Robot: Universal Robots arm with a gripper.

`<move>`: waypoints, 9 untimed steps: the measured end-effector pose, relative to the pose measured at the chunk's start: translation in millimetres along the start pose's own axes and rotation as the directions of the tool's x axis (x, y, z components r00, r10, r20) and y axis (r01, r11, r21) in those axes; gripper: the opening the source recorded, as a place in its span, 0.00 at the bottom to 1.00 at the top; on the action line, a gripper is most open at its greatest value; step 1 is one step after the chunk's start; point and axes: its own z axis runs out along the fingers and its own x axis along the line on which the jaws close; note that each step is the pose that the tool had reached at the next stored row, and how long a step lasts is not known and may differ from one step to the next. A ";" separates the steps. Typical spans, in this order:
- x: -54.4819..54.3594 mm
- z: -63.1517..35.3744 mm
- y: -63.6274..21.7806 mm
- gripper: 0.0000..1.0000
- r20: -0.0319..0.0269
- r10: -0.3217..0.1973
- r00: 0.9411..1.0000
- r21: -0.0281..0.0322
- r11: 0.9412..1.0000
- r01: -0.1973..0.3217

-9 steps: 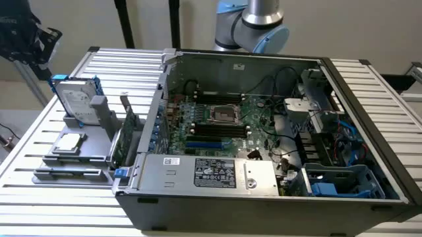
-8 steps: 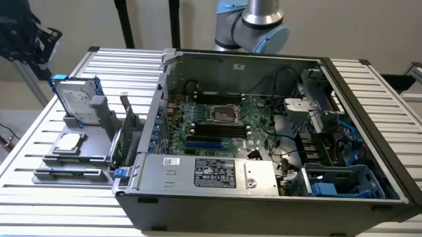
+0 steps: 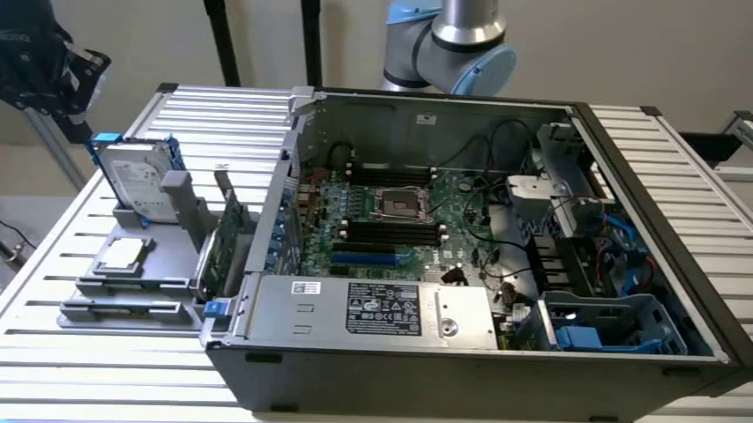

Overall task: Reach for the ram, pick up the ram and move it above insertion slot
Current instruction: 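Reach for the ram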

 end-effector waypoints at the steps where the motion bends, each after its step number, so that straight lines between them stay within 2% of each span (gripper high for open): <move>1: 0.0 0.0 0.0 0.11 0.000 0.000 1.000 0.000 1.000 0.000; 5: -0.1 -0.1 -2.9 0.11 0.000 0.000 1.000 0.000 1.000 0.000; 9: -2.3 0.9 -19.4 0.11 0.000 0.000 1.000 0.000 1.000 0.000</move>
